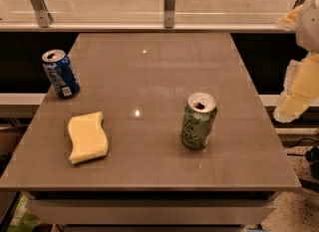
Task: Pick green can
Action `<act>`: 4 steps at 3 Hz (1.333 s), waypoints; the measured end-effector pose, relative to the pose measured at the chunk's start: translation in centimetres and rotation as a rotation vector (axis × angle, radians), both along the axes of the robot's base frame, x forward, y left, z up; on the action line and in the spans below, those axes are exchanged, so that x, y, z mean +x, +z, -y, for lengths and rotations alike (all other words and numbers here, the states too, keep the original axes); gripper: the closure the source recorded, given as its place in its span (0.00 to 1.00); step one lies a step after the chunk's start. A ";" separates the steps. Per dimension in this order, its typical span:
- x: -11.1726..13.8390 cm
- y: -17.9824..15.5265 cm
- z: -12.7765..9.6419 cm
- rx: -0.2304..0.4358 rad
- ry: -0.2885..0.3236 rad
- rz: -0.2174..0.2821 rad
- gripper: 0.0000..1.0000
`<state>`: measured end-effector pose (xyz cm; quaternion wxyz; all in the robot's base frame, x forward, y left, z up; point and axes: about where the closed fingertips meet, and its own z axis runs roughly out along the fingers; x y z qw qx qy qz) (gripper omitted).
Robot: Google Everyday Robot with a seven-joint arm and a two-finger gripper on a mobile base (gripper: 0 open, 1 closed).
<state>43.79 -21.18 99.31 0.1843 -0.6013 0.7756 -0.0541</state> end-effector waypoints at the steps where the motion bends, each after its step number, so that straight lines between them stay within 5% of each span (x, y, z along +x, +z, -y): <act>1: 0.0 0.0 0.0 0.000 0.000 0.000 0.00; 2: -0.1 0.1 0.0 0.065 0.012 0.009 0.00; 4: -1.3 -1.0 0.5 0.322 0.053 0.014 0.00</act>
Offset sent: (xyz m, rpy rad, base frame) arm -0.0034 -0.0009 0.0016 0.2087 -0.0104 0.0364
